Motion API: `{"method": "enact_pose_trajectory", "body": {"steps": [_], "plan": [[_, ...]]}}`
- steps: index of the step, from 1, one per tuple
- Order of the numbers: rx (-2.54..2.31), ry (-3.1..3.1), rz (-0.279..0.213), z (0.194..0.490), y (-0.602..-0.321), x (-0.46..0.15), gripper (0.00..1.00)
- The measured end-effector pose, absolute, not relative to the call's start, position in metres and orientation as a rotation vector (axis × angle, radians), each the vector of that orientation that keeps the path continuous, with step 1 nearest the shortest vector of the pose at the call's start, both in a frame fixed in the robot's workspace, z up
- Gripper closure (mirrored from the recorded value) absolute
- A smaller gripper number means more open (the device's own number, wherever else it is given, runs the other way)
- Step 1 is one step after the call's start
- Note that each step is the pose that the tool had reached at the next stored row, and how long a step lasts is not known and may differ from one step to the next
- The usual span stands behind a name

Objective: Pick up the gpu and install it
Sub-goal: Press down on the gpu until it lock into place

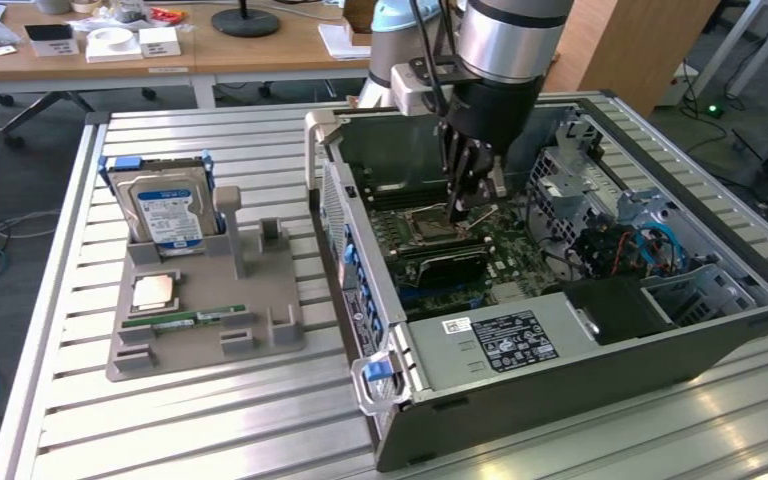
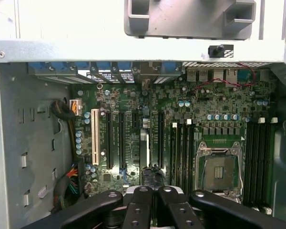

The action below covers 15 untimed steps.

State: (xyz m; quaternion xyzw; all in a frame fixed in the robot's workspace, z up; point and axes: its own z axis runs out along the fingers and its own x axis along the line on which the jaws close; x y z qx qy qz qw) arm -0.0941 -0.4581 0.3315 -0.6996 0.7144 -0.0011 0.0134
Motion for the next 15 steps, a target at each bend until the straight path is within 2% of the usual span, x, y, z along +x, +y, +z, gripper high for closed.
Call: {"method": "enact_pose_trajectory", "body": {"steps": [15], "plan": [[-2.177, 2.223, 0.001, 0.3218, -0.4529, -0.0945, 0.89]]}}
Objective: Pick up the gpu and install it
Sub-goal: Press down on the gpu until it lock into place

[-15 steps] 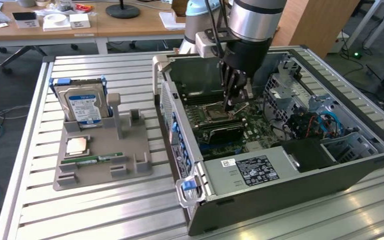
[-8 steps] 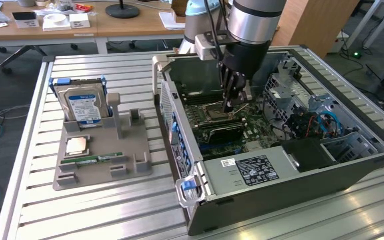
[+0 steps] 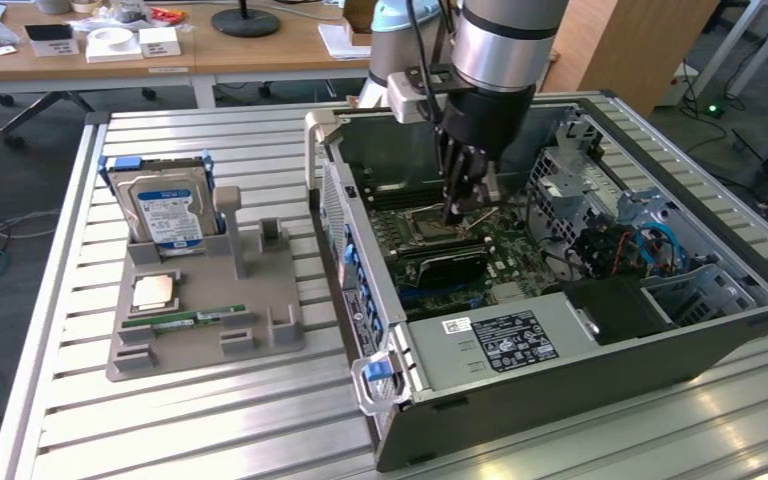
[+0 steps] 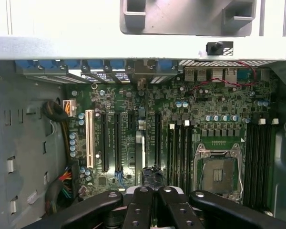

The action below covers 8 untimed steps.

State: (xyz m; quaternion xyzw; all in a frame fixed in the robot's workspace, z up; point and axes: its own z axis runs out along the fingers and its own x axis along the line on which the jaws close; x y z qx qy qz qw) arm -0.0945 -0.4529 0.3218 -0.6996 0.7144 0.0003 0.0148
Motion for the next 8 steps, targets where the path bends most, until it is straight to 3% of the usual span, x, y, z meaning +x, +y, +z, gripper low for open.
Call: {"method": "enact_pose_trajectory", "body": {"steps": [8], "plan": [[-2.177, 2.223, 0.001, 0.3142, -0.4513, -0.0947, 0.89]]}}
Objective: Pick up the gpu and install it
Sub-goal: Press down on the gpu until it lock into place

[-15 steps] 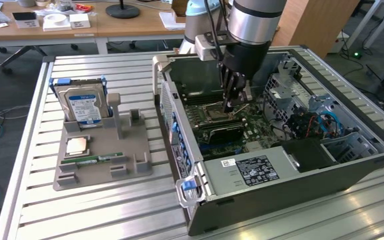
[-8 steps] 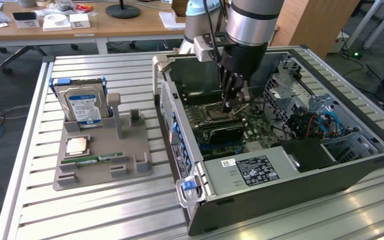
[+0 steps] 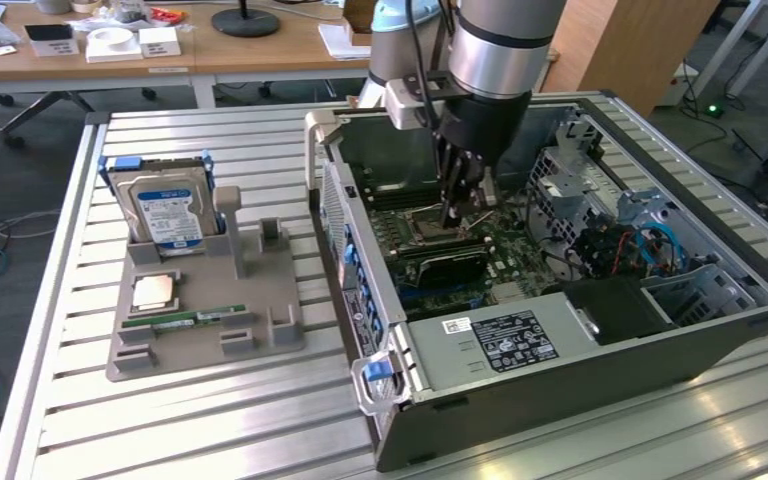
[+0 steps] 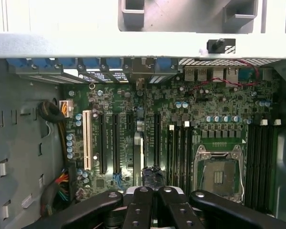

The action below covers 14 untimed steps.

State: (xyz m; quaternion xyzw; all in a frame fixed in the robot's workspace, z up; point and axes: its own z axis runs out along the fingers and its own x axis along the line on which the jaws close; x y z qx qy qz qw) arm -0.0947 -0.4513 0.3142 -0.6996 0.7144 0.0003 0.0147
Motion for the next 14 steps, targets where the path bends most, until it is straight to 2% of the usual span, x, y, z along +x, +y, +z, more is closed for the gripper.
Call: {"method": "enact_pose_trajectory", "body": {"steps": [14], "plan": [[-2.177, 2.223, 0.001, 0.289, -0.451, -0.095, 0.89]]}}
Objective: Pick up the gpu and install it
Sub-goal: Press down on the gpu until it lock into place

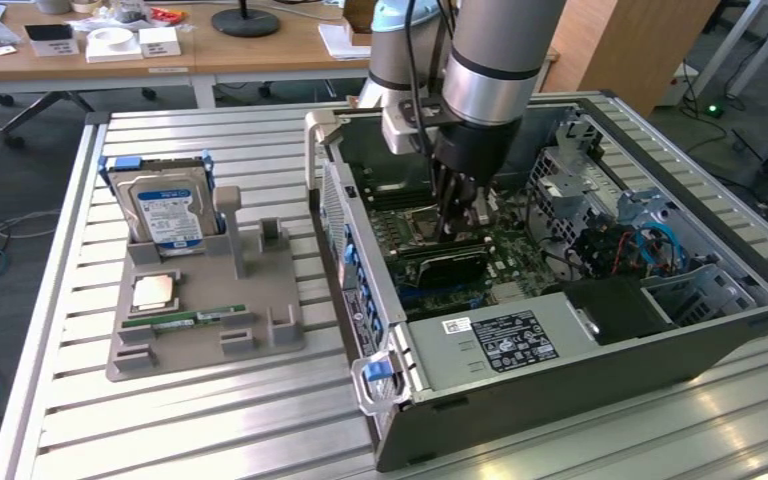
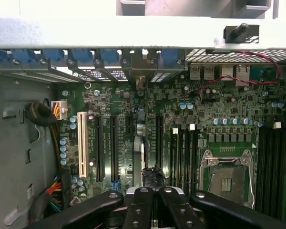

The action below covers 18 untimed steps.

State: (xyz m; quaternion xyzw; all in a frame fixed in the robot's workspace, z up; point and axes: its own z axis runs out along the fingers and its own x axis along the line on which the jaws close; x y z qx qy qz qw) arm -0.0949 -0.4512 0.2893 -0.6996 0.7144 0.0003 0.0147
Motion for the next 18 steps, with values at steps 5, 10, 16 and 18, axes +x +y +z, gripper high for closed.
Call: {"method": "enact_pose_trajectory", "body": {"steps": [5, 10, 16, 18], "plan": [[-2.178, 2.224, 0.001, 0.288, -0.451, -0.095, 0.89], [-2.177, 2.223, 0.001, 0.285, -0.450, -0.095, 0.89], [-2.177, 2.223, 0.001, 0.277, -0.450, -0.095, 0.89], [-2.177, 2.223, 0.001, 0.276, -0.450, -0.095, 0.89]]}}
